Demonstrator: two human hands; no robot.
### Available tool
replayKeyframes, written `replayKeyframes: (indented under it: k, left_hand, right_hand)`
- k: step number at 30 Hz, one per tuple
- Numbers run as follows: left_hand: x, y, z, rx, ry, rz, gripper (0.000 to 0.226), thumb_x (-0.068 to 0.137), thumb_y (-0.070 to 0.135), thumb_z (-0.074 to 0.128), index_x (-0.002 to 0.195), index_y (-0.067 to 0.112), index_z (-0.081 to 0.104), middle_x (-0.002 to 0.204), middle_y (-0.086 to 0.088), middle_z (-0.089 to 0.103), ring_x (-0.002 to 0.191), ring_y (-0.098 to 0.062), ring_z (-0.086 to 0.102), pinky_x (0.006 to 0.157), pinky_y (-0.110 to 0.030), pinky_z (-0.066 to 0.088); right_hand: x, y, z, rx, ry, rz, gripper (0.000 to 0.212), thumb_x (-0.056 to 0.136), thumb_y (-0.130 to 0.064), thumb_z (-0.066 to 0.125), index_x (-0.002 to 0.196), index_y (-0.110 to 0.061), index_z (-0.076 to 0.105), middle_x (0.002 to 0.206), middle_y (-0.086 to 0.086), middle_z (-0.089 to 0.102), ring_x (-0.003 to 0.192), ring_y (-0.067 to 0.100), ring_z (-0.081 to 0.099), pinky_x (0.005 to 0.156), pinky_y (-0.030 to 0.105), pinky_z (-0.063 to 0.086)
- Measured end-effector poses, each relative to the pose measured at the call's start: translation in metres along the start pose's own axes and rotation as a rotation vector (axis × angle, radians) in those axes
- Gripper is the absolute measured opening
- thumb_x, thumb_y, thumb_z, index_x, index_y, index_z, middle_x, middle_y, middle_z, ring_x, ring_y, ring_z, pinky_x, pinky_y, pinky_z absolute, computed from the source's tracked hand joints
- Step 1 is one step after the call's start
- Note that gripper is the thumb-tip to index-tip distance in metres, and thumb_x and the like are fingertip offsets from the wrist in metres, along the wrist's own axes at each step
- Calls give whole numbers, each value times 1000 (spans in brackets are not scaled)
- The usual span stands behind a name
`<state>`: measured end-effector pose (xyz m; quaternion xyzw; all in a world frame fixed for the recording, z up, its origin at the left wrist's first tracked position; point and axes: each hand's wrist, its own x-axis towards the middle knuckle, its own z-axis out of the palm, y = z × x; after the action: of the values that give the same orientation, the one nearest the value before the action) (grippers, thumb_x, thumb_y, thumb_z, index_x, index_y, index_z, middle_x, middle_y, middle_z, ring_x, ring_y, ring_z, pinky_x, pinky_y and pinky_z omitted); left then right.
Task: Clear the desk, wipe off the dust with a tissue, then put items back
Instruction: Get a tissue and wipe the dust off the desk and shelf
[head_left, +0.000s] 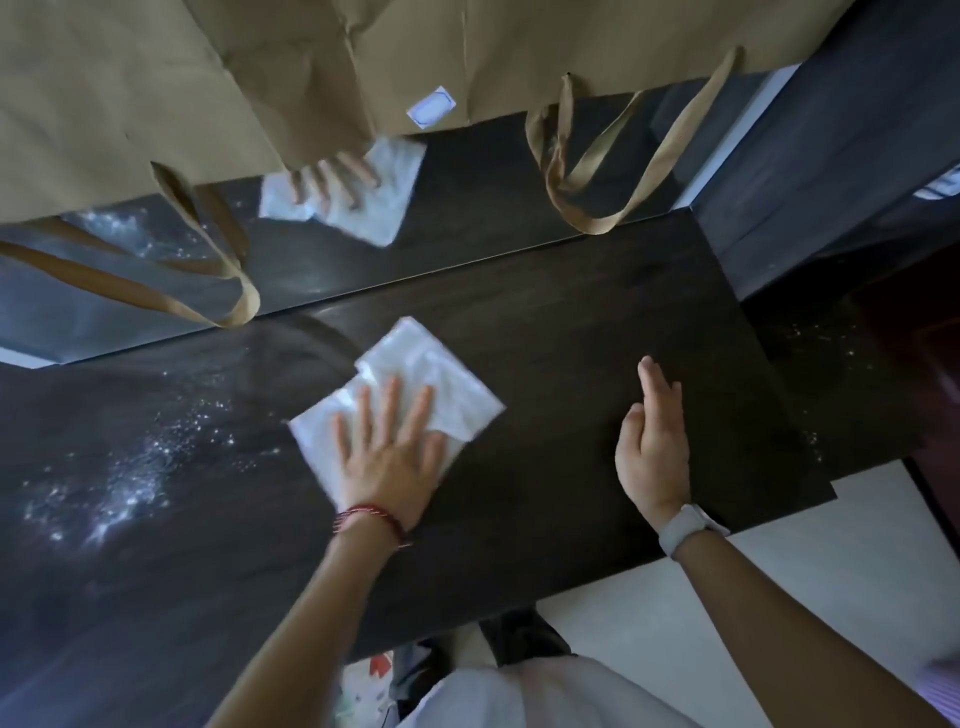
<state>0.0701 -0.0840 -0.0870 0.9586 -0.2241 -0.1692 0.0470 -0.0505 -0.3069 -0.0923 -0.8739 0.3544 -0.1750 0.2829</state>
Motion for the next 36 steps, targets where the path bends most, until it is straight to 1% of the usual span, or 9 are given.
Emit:
replayKeyframes:
  k: [4, 9, 20, 24, 26, 29, 31, 34, 36]
  left_hand:
    - [-16, -104, -25, -102, 8, -266, 55, 94, 44, 27, 142, 41, 0, 157, 2, -6, 143, -24, -10, 117, -46, -6]
    - [-34, -189, -36, -131, 43, -398, 53, 95, 43, 26, 141, 42, -1, 156, 3, -7, 143, -22, -12, 116, -43, -8]
    - [-48, -312, -51, -172, 153, -605, 54, 95, 37, 22, 145, 26, 5, 157, -7, 3, 144, -26, -5, 117, -47, -1]
    - [-41, -264, -37, -47, 104, -237, 64, 90, 47, 13, 145, 17, 4, 153, -2, -5, 144, -27, -1, 115, -42, -8]
    - [-40, -225, -28, 17, 113, 8, 65, 87, 47, 17, 144, 16, 16, 153, -5, 14, 142, -29, 14, 112, -42, -3]
    - [-38, -181, -24, 65, -35, 366, 62, 89, 48, 11, 144, 23, 2, 156, 1, 2, 138, -22, -16, 113, -44, -19]
    - [-25, -188, -29, 79, -31, 439, 62, 87, 51, 7, 144, 27, 2, 155, 4, -4, 138, -21, -17, 112, -45, -14]
    - [-9, -237, -39, -27, 46, 101, 63, 84, 55, 8, 144, 33, 9, 155, 1, 3, 144, -26, 0, 115, -49, 0]
    - [-9, -275, -45, -55, 48, -170, 58, 90, 54, 12, 143, 37, -2, 156, 2, -6, 144, -25, -7, 115, -48, -5]
  right_hand:
    - [-23, -33, 17, -246, -201, -230, 50, 88, -8, 39, 137, -3, 30, 144, 18, 36, 135, 28, 30, 112, 46, 20]
    - [-82, -121, 75, -386, -471, -458, 56, 85, -27, 30, 137, -9, 31, 147, 14, 34, 138, 26, 28, 116, 48, 16]
    - [-114, -219, 157, -508, -314, -260, 58, 86, -29, 23, 136, 2, 32, 145, 20, 34, 136, 31, 29, 114, 44, 15]
    - [-116, -217, 160, -437, -265, -257, 56, 88, -26, 20, 136, 1, 31, 146, 20, 33, 137, 29, 27, 112, 44, 16]
    - [-116, -216, 161, -301, -211, -224, 54, 90, -24, 19, 136, 1, 33, 145, 19, 34, 137, 28, 27, 113, 45, 18]
    - [-117, -217, 160, -232, -165, -145, 55, 89, -24, 17, 136, 1, 32, 146, 18, 33, 137, 24, 25, 114, 45, 13]
    - [-116, -218, 160, -303, -168, -130, 56, 88, -25, 16, 136, 0, 32, 146, 17, 33, 137, 24, 25, 114, 45, 11]
    - [-116, -217, 163, -385, -185, -138, 56, 87, -24, 18, 135, -1, 35, 146, 17, 34, 137, 26, 27, 113, 47, 13]
    - [-115, -217, 164, -389, -183, -133, 56, 88, -24, 18, 135, -1, 35, 146, 16, 34, 137, 25, 26, 113, 47, 14]
